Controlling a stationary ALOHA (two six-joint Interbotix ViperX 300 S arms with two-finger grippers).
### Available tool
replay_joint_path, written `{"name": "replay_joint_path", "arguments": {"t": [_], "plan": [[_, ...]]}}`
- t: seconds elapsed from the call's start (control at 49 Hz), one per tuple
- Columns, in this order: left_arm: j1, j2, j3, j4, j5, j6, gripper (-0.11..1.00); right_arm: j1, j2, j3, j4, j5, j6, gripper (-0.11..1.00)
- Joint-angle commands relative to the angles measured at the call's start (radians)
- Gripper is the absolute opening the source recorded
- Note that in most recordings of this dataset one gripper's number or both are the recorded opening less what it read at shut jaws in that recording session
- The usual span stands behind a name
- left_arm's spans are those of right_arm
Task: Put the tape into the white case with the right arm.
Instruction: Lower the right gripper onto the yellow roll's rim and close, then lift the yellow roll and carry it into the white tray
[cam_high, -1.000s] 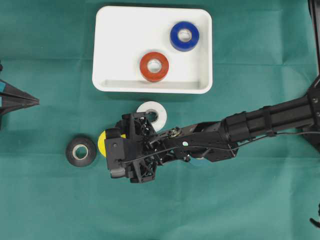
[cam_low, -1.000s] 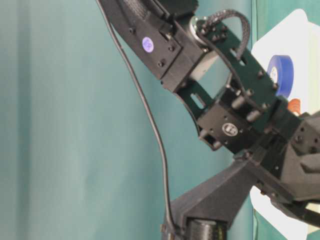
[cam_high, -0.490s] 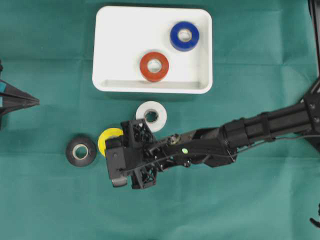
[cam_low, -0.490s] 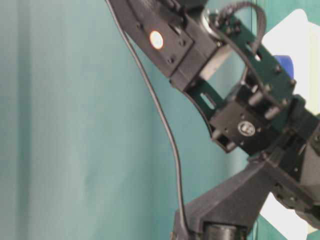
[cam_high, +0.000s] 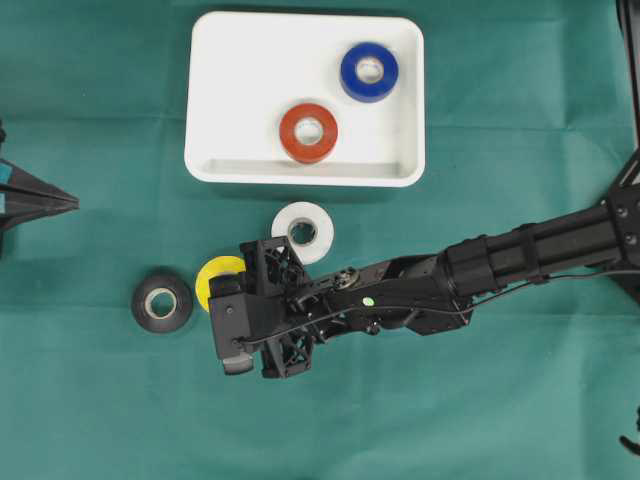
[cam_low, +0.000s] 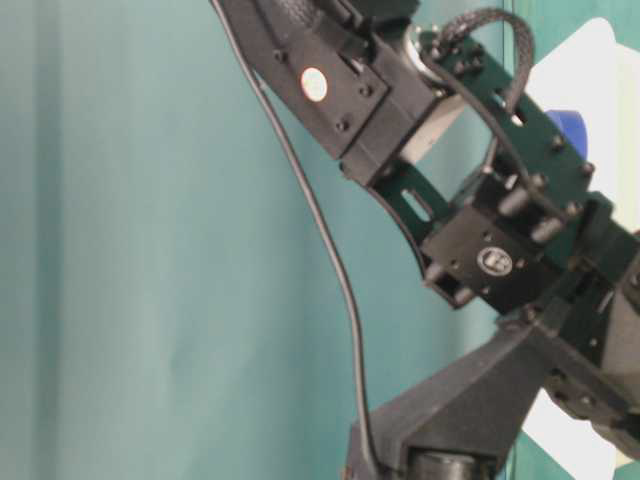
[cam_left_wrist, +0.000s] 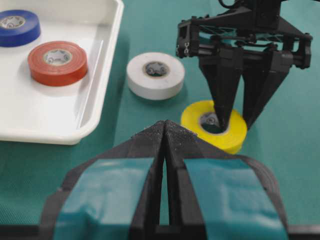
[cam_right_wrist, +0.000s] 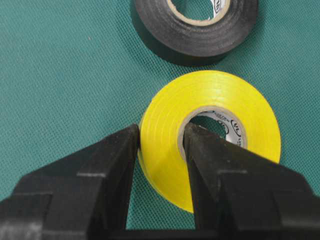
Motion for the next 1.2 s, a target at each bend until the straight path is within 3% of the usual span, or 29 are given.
{"name": "replay_joint_path", "arguments": {"t": [0.0, 0.367, 0.633, 1.184], "plan": [[0.003, 0.008, -0.014, -0.002, -0.005, 0.000, 0.00, 0.006, -0.054, -0.011, -0.002, 0.034, 0.002, 0.01], [0.003, 0.008, -0.011, -0.002, -0.005, 0.000, 0.00, 0.014, -0.178, -0.011, 0.002, 0.115, 0.003, 0.01], [0.003, 0.008, -0.009, -0.002, -0.005, 0.000, 0.00, -0.008, -0.186, -0.011, 0.002, 0.133, 0.006, 0.01], [0.003, 0.008, -0.005, -0.002, -0.005, 0.000, 0.00, -0.261, -0.192, -0.009, -0.005, 0.129, -0.035, 0.01]]}}
